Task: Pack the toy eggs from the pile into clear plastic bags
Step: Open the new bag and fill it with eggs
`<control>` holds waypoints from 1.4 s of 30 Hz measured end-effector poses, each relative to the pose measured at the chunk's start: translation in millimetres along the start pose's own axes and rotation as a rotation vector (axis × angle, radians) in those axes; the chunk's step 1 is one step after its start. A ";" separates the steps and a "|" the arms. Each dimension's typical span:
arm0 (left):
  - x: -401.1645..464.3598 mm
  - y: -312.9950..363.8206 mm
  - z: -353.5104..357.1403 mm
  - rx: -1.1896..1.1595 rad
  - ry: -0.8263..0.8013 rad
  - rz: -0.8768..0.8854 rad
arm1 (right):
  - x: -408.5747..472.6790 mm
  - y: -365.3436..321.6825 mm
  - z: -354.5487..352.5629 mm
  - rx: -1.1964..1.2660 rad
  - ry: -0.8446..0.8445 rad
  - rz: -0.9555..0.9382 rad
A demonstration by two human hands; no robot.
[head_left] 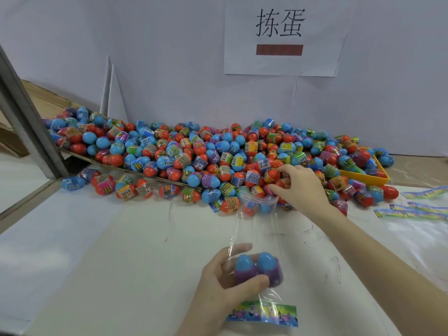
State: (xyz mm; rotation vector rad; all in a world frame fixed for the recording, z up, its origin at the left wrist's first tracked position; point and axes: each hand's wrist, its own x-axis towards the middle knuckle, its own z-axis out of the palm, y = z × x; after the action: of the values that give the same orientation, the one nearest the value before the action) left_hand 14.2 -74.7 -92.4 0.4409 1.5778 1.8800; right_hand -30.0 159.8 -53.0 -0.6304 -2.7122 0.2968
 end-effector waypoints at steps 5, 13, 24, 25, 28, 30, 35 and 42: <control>-2.3 0.7 0.8 0.022 -0.042 0.001 | -2.1 6.3 3.7 -0.024 0.177 -0.040; -1.5 1.9 3.7 -0.011 0.001 0.030 | -31.1 -15.1 -53.4 1.192 0.225 0.350; -3.8 5.6 21.9 0.129 0.100 0.120 | -87.6 -48.1 -90.9 1.016 0.019 -0.141; -3.7 5.4 22.2 0.141 0.107 0.120 | -87.8 -47.6 -90.8 0.987 0.014 -0.142; -3.6 4.1 22.4 0.183 0.116 0.142 | -89.5 -45.9 -89.5 0.810 0.047 -0.159; -4.1 3.4 23.5 0.204 0.120 0.160 | -91.3 -45.3 -89.2 0.668 0.056 -0.194; -5.4 5.5 27.3 0.243 0.126 0.220 | -93.5 -46.8 -91.6 0.695 -0.037 -0.246; -6.1 7.2 25.8 0.236 0.133 0.224 | -93.0 -42.5 -101.0 0.651 -0.278 -0.288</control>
State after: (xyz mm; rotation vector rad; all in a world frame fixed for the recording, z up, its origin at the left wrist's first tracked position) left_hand 33.0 -59.9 -78.8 0.6287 1.9181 1.9266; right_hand 69.4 92.2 25.8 -0.0110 -2.6595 1.1922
